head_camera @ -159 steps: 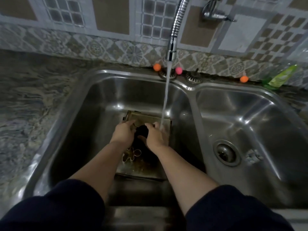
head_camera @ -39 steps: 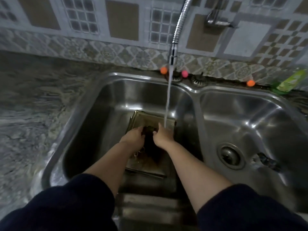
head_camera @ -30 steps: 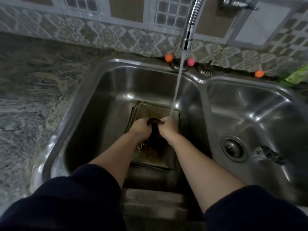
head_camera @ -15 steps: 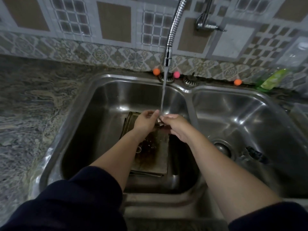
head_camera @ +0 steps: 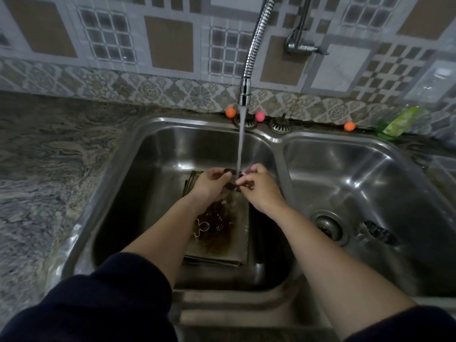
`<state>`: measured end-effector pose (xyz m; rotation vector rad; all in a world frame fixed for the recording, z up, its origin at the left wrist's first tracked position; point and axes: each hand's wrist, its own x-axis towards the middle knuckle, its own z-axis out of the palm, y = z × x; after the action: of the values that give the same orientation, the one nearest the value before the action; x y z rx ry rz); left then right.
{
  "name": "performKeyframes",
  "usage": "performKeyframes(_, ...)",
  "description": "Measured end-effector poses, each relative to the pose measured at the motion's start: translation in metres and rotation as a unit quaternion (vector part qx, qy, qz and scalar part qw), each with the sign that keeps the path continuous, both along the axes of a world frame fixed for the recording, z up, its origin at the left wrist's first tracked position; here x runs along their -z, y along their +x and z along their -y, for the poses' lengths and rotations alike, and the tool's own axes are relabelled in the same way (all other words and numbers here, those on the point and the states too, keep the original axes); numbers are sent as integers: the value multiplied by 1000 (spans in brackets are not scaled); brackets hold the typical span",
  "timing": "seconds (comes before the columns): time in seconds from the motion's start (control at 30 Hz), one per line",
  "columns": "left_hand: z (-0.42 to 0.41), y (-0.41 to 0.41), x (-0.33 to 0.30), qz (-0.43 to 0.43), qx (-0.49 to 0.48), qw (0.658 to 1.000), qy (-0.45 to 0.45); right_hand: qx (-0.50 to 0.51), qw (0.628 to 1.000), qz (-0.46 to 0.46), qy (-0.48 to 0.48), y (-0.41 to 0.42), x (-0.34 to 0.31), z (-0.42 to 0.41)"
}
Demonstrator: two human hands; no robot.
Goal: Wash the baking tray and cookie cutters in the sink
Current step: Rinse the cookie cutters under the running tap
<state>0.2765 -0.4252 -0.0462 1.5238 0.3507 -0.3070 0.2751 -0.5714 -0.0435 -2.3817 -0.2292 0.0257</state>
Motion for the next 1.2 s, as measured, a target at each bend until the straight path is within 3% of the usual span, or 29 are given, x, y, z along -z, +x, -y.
performKeyframes(0.1,0,-1,-1,6,-23,999,-42,32,996,-41,73,5,-3,1)
performKeyframes(0.17,3,-2,-3,26,-13,1000,-12,60,988,-90,110,12,-5,0)
performKeyframes(0.3,10,-8,-11,71,42,996,38,81,993,-78,37,25,-5,-2)
performKeyframes(0.37,11,-10,-15,87,50,994,47,117,988,-78,67,28,-2,-4)
performKeyframes(0.43,10,-10,-16,103,40,992,60,160,962,-131,176,27,0,-6)
performKeyframes(0.53,10,-11,-15,125,26,989,78,186,890,-250,333,22,-2,-8)
performKeyframes(0.63,9,-13,-11,129,-9,991,35,169,830,-297,440,18,-8,-4)
performKeyframes(0.73,9,-14,-9,110,-48,991,-59,130,829,-324,437,13,-19,7)
performKeyframes(0.8,11,-14,-9,128,-47,988,-74,94,822,-369,422,13,-27,16)
performKeyframes(1.0,30,-17,-20,186,3,981,-47,91,803,-405,429,14,-50,38)
performKeyframes(1.1,42,-15,-27,227,37,973,26,71,783,-436,438,12,-58,59)
performKeyframes(1.2,63,-10,-36,268,78,957,79,34,793,-434,426,7,-64,87)
